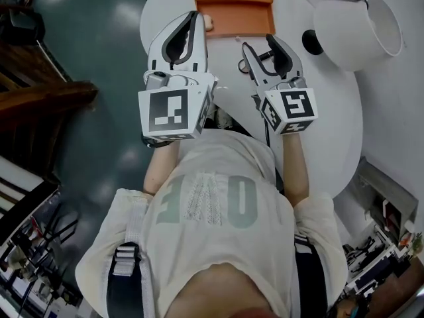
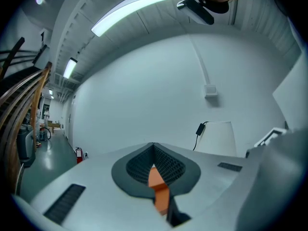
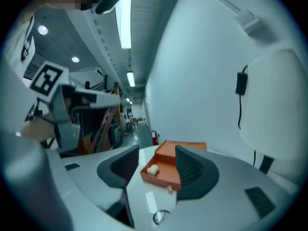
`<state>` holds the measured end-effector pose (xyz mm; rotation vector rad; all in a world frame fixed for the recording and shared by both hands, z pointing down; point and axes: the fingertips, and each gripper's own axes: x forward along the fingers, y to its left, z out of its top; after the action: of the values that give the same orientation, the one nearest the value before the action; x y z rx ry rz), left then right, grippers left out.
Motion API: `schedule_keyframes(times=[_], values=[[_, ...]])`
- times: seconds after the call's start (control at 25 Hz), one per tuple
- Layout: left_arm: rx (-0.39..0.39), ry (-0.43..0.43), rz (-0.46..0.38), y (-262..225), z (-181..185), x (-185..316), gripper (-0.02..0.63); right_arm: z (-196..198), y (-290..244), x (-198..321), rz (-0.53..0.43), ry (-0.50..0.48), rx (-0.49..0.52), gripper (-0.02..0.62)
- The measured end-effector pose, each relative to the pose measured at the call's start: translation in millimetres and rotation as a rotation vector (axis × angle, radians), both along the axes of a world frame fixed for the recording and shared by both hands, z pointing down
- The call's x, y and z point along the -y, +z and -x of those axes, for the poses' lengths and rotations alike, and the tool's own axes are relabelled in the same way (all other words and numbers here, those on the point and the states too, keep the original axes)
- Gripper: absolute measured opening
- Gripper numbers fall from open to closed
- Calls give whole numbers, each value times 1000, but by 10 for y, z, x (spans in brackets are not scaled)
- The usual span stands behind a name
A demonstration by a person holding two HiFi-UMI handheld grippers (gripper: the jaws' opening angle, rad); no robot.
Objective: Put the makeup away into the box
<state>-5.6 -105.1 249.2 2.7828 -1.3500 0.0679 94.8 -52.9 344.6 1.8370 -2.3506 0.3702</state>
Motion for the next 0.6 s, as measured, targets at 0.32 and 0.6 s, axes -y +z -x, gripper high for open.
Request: schedule_keyframes(times=[0.32,0.6], values=[[18,8,13,62,-31,-28,8,-30,1651,-275,394,-9,-132,249],[28,1,23,99,-32,-37,8,-45,2152,-361,523,-8,-139,249]])
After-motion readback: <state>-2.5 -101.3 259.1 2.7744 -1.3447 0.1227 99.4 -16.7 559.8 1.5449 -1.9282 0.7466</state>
